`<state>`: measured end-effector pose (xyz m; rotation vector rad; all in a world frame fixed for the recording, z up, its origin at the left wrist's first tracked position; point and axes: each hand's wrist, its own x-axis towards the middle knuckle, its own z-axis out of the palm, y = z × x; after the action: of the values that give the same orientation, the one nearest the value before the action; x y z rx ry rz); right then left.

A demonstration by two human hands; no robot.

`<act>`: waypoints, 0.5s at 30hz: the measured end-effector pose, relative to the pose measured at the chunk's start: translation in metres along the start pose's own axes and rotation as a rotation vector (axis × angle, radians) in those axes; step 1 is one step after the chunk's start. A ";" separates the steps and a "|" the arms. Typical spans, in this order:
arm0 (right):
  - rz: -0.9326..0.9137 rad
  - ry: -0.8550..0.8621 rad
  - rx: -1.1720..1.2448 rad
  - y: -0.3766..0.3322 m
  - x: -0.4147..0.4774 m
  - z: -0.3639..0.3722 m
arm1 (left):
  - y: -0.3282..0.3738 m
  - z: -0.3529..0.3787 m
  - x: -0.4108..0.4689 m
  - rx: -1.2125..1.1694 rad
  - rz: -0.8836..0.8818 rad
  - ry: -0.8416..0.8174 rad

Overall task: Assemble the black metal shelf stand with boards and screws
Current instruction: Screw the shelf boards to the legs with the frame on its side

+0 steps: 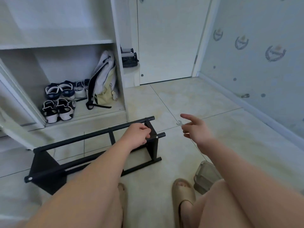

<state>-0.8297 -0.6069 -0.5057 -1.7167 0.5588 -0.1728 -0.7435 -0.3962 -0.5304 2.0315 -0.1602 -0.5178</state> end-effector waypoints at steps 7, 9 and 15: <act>0.039 -0.003 0.086 0.002 0.005 0.045 | -0.027 -0.031 0.010 0.092 0.012 -0.044; 0.031 0.025 0.149 0.002 0.009 0.052 | -0.025 -0.037 0.012 0.091 0.038 -0.035; -0.009 -0.005 0.078 0.002 0.016 0.074 | -0.013 -0.036 0.015 0.130 0.155 -0.136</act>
<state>-0.7854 -0.5489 -0.5279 -1.6434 0.5343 -0.1941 -0.7159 -0.3658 -0.5307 2.0892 -0.4398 -0.5598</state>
